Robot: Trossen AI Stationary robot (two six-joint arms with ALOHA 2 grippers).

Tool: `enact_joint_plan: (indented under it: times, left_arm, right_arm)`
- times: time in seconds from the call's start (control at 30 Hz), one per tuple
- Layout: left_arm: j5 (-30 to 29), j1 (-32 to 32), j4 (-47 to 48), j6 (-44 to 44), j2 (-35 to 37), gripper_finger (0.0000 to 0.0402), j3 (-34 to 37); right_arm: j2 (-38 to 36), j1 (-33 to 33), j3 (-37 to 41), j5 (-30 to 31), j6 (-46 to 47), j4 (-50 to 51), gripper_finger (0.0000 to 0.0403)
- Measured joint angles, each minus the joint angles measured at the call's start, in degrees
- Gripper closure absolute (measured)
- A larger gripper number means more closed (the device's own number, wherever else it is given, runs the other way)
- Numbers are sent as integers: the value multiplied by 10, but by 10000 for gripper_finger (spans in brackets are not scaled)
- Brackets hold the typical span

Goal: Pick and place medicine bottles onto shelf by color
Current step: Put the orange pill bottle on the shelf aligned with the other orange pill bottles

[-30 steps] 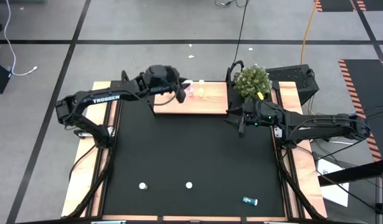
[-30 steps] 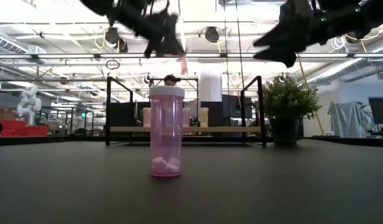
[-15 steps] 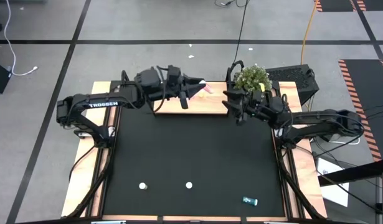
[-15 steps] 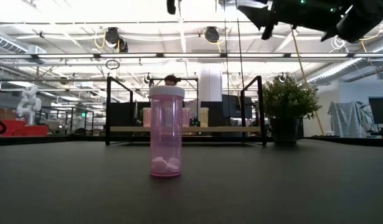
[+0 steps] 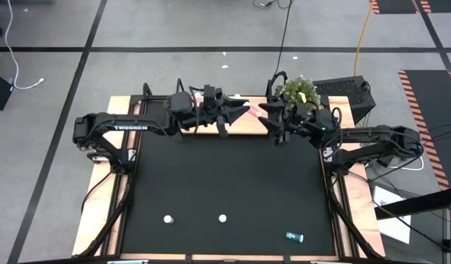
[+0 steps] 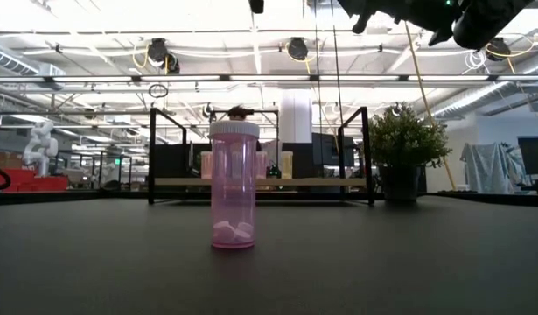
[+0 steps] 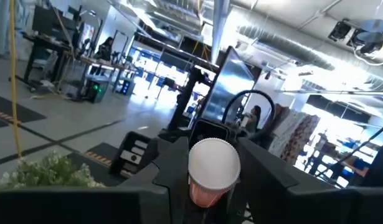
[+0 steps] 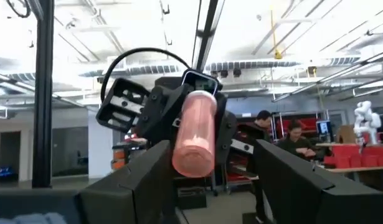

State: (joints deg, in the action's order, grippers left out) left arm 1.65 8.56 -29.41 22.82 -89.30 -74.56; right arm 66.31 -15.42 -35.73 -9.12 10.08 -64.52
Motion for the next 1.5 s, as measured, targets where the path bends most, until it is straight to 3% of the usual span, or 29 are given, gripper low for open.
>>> enact_joint_plan:
  times: [0.23, 0.83, 1.0, 1.13, 1.27, 1.5]
  left_arm:
    - [0, 3, -9, 1, -1, 275, 0]
    - [14, 5, -7, -2, -17, 275, 1]
    - [18, 5, 22, 0, -15, 274, 0]
    - [29, 5, 100, -45, -1, 252, -1]
    - [77, 12, 224, -126, 22, 198, -10]
    - [125, 22, 540, -269, 10, 114, -164]
  right_arm:
    - [2, 0, 0, -31, 10, 18, 187]
    - [1, 0, 0, -30, 27, 37, 312]
    - [1, 0, 0, -31, 30, 49, 309]
    - [-4, 0, 0, -33, 39, 96, 300]
    - [-11, 0, 0, -60, 43, 132, 304]
    - [-14, 0, 0, -108, 43, 210, 302]
